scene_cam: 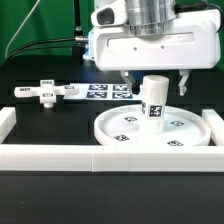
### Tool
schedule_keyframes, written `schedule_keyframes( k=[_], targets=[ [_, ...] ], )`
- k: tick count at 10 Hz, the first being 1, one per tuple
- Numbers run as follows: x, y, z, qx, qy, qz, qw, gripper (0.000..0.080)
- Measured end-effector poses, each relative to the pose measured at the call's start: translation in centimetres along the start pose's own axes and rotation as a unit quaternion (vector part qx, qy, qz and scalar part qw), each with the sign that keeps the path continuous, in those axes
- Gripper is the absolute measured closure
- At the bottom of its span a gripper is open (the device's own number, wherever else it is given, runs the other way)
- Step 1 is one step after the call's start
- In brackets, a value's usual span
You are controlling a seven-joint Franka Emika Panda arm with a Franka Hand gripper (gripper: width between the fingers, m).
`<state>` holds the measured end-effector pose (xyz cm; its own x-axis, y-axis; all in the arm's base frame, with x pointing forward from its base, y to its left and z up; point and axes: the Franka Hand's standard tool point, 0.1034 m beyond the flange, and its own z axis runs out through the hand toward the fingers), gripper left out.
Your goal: Assemble round table
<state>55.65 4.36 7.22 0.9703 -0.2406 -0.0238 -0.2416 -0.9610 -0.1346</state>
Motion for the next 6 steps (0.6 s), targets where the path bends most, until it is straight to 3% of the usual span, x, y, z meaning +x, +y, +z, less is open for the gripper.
schedule_keyframes(
  k=[2,6],
  targets=[
    [0.12,-0.35,-0.06,-0.013,0.005,-0.106,0.994,0.015],
    [0.18,-0.08,-0.06,-0.018,0.003,-0.258,0.966,0.015]
  ],
)
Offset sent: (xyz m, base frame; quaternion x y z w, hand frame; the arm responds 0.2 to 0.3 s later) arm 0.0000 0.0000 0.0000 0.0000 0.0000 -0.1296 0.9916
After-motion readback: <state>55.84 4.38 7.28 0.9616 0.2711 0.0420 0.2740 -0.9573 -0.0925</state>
